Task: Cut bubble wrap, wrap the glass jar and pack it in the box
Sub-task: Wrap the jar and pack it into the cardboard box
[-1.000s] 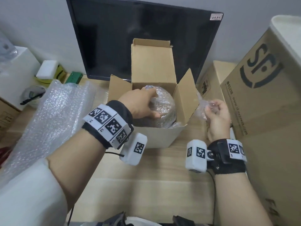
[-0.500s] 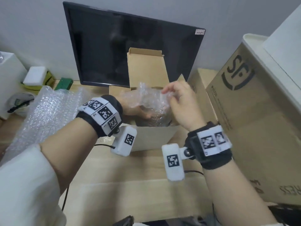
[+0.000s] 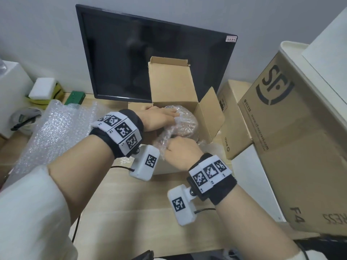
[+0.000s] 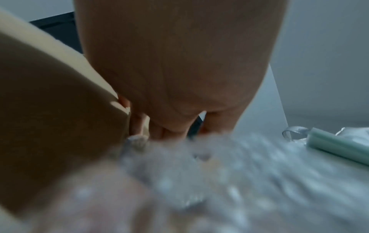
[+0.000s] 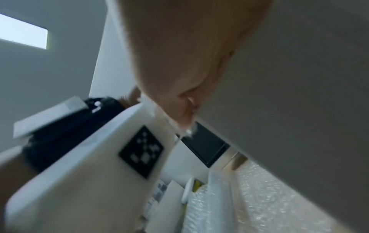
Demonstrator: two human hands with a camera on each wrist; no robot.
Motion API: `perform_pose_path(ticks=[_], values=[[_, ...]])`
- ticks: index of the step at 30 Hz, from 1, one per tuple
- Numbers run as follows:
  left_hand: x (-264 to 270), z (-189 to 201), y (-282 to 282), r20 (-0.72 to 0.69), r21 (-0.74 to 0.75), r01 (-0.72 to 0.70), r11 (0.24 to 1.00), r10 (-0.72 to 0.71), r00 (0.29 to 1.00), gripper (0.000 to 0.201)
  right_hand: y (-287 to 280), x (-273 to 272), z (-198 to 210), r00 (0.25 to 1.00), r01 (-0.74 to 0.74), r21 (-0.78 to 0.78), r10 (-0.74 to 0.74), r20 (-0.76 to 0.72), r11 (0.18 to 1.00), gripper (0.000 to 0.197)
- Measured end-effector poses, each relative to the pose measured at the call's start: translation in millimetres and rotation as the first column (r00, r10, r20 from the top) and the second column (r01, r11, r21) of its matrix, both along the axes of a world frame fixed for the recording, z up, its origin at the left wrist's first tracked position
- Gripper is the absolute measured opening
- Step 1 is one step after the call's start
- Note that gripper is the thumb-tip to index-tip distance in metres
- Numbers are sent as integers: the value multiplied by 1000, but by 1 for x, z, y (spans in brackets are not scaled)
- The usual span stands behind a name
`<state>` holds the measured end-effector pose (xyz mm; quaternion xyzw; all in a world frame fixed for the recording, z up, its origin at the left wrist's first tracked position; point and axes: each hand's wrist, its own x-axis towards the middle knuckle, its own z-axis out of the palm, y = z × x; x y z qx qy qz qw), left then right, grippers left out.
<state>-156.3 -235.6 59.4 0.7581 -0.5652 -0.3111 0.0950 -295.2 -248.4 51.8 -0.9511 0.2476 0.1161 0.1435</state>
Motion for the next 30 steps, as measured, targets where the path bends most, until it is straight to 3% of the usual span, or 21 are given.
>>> perform_pose_path(ticks=[3,6,8,10,12,15,17,20,24,27,30], values=[[-3,3,1,17,39,13,999,-14,1000,54,-10,3,6,997,71,237,-68,-21,969,30],[-2,1,4,76,22,43,999,-45,996,48,-17,-2,8,944,73,318,-168,283,945,8],[0,1,4,74,15,56,998,-57,996,46,-16,-10,12,885,65,443,-257,388,894,24],[0,4,5,81,22,60,998,-61,995,47,-11,-12,18,881,6,582,-279,381,813,37],[3,4,5,103,45,98,994,-102,989,50,-8,-9,16,883,-38,538,-223,412,842,40],[6,3,6,141,69,206,976,-214,967,62,-7,-5,6,824,-32,287,-137,549,957,34],[3,2,6,152,38,201,979,-205,967,55,-8,-4,1,765,-41,133,-54,642,990,22],[1,-1,5,92,-34,121,992,-118,989,48,-9,-3,-7,726,56,12,-49,686,998,13],[4,-8,7,-99,-125,35,992,-48,994,27,-18,-1,-15,771,87,-111,3,636,990,9],[5,-11,6,-93,-117,15,993,-26,995,37,-24,-3,-14,819,-63,-170,148,555,983,6],[4,-11,3,-163,-79,-71,994,57,985,61,-25,1,-7,857,-114,9,94,507,993,13]])
